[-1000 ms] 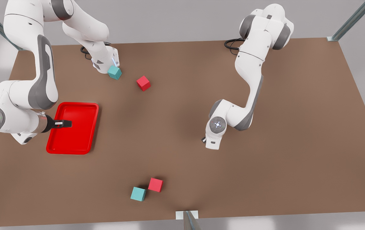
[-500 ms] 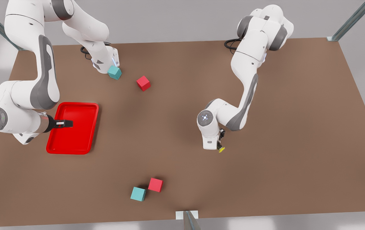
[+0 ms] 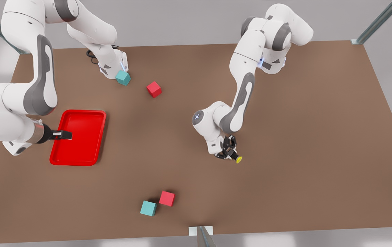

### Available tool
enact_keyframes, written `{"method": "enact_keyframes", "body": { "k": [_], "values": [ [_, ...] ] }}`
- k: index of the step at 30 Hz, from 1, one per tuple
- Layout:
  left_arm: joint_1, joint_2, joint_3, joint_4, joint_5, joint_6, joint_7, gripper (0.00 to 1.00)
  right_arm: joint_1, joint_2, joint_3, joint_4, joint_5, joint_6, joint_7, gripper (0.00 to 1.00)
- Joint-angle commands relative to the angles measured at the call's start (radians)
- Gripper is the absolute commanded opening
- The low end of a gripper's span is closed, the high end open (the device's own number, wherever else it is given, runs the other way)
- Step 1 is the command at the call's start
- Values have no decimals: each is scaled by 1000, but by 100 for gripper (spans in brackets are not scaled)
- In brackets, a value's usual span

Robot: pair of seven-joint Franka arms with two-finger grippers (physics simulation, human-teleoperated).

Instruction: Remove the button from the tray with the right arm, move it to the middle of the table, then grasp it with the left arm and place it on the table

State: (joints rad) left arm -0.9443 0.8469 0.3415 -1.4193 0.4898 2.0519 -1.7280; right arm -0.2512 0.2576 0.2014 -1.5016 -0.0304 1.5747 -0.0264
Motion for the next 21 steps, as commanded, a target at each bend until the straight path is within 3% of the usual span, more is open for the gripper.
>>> {"method": "enact_keyframes", "body": {
  "k": [1, 7, 9, 12, 21],
  "values": [
    [-45, 11, 48, 0, 4, -12, -367, 39, -16, -31, 0, 0, 3, -35, 23, 100],
    [-195, 83, 198, 0, 4, -70, -400, 39, -80, -44, 4, 3, -75, -100, 14, 100],
    [-232, 116, 226, 3, 3, -95, -418, 39, -77, -103, 58, 4, -128, -88, 23, 100],
    [-281, 162, 263, 8, 0, -124, -453, 39, -80, -37, 62, 136, -65, -70, 3, 100],
    [-366, 276, 301, 48, 3, -242, -476, 39, -83, -26, 101, 178, -26, -90, 3, 100]
  ]
}}
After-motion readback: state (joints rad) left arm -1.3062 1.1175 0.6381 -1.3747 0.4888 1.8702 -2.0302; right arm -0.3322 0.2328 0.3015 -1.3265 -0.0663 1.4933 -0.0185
